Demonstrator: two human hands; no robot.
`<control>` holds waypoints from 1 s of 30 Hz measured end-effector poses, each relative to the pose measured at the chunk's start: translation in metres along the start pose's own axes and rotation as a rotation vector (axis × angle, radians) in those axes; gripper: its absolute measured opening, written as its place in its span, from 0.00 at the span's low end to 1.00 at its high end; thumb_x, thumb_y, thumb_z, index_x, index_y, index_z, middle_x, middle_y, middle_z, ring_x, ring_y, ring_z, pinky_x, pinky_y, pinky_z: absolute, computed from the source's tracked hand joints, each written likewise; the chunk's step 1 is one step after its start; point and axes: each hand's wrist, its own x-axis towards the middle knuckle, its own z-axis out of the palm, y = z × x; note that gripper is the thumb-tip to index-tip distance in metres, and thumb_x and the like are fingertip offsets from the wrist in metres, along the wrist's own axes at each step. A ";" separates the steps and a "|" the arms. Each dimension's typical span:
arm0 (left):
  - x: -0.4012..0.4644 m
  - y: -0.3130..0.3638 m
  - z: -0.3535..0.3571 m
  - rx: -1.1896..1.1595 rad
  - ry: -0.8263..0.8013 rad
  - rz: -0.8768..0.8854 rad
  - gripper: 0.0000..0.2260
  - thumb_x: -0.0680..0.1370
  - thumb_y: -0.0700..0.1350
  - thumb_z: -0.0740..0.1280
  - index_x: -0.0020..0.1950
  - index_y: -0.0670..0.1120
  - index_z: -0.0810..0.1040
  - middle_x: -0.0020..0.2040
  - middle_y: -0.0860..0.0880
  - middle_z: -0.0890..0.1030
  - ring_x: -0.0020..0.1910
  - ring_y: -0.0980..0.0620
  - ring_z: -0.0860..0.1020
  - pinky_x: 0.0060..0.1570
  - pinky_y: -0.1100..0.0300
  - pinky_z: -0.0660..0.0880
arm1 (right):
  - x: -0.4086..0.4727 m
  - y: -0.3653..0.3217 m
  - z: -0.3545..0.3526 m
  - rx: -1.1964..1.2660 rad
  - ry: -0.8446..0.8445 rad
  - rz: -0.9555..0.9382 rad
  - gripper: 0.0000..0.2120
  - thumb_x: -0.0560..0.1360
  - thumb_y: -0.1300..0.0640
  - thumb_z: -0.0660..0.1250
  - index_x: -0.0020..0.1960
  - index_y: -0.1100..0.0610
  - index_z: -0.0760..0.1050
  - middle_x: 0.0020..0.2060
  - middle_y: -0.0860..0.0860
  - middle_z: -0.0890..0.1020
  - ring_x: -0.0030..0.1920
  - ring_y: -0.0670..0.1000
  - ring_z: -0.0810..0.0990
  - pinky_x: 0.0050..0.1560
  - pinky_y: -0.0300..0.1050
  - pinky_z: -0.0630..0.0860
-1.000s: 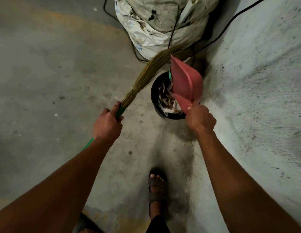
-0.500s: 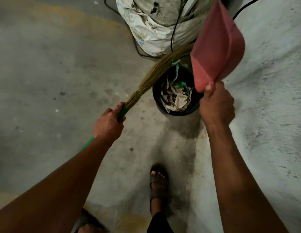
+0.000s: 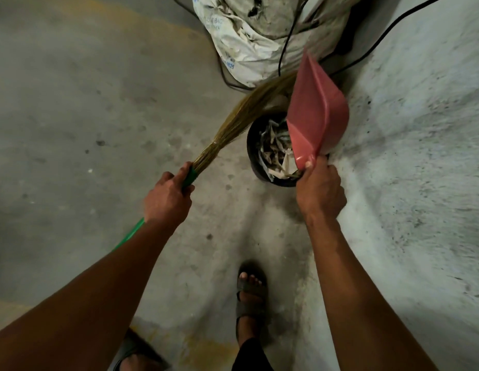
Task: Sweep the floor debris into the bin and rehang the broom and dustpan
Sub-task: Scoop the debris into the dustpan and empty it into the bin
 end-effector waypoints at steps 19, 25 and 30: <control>-0.004 0.006 0.036 -0.185 -0.006 -0.144 0.28 0.85 0.54 0.63 0.84 0.61 0.57 0.57 0.45 0.76 0.48 0.46 0.77 0.42 0.49 0.82 | 0.026 0.009 0.067 -0.165 -0.265 -0.019 0.17 0.86 0.52 0.54 0.71 0.59 0.68 0.61 0.63 0.79 0.60 0.66 0.79 0.58 0.62 0.78; -0.008 -0.006 0.055 -0.163 -0.009 -0.129 0.28 0.85 0.54 0.63 0.83 0.61 0.57 0.56 0.46 0.76 0.47 0.48 0.75 0.39 0.54 0.75 | 0.014 0.017 0.098 -0.176 -0.206 -0.064 0.17 0.87 0.53 0.54 0.73 0.59 0.64 0.61 0.61 0.78 0.56 0.65 0.82 0.48 0.56 0.76; -0.018 -0.012 0.067 -0.121 -0.016 -0.101 0.28 0.85 0.53 0.63 0.84 0.60 0.57 0.57 0.45 0.76 0.45 0.49 0.74 0.34 0.57 0.71 | 0.011 0.019 0.115 -0.138 -0.244 -0.055 0.23 0.86 0.56 0.57 0.79 0.59 0.58 0.63 0.61 0.76 0.58 0.64 0.82 0.50 0.60 0.78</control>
